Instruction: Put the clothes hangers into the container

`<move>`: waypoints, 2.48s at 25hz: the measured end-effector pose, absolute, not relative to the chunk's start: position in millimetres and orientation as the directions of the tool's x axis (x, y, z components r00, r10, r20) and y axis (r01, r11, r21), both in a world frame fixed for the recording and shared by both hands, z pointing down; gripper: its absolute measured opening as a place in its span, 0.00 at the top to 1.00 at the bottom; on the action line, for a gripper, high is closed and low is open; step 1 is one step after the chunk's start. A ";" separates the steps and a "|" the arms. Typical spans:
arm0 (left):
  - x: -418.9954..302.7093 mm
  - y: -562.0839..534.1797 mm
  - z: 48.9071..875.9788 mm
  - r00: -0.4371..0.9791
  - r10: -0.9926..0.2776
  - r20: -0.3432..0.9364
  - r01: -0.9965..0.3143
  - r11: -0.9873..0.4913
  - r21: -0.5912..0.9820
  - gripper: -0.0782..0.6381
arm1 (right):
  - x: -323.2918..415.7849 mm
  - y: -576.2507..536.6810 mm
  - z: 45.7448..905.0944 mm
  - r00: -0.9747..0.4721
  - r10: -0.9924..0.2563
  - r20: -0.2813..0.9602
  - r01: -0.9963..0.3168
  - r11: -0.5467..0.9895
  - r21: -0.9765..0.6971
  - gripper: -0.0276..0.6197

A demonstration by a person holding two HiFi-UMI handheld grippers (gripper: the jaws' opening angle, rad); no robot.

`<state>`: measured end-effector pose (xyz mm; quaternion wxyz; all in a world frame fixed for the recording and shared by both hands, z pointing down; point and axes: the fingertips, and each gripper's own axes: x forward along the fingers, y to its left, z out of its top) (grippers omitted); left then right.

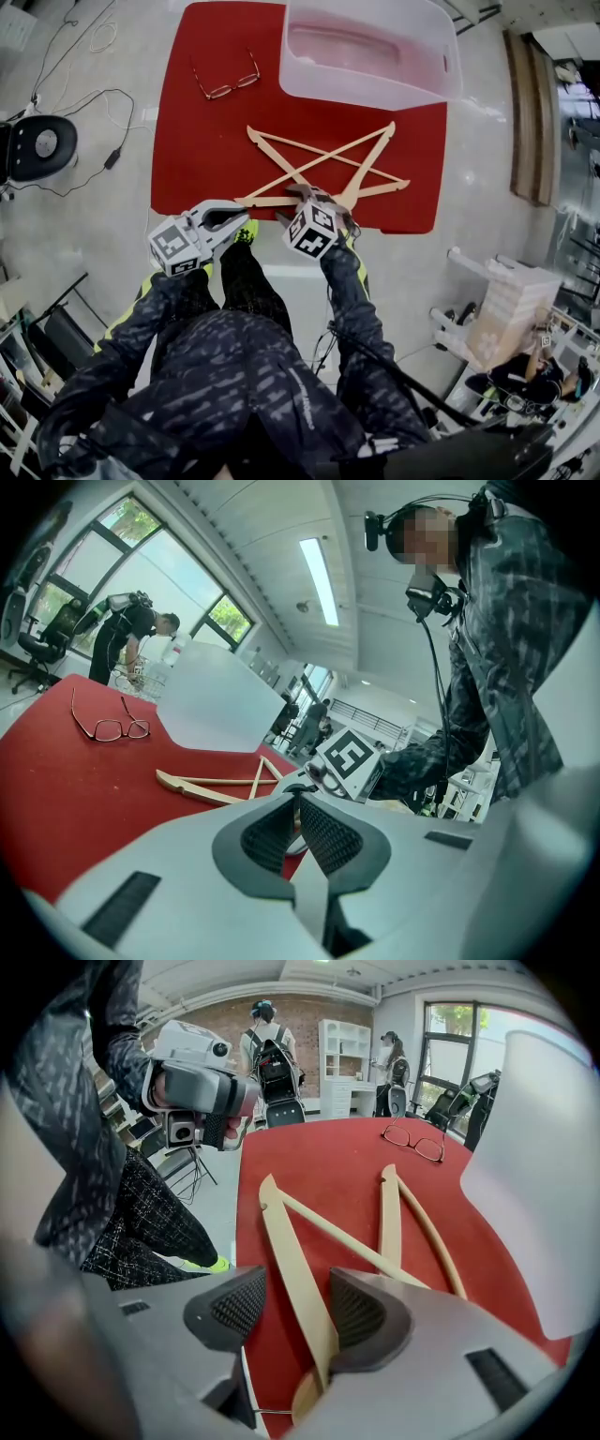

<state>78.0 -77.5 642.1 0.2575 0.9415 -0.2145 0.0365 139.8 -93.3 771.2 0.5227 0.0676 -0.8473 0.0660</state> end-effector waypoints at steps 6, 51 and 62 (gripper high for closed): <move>81.5 -71.3 638.4 0.907 -0.377 0.190 -0.421 -0.777 0.469 0.87 | 139.0 -88.4 773.2 -0.434 -0.021 0.901 -0.140 0.989 -0.045 0.72; 88.0 -75.6 554.9 0.901 -0.410 0.142 -0.433 -0.830 0.353 0.87 | 191.6 -96.1 636.6 -0.337 -0.328 0.883 -0.194 0.942 0.276 0.81; 102.8 -77.6 529.0 0.911 -0.393 0.123 -0.412 -0.857 0.309 0.87 | 220.8 -113.1 593.0 -0.241 -0.505 0.829 -0.247 0.858 0.451 0.82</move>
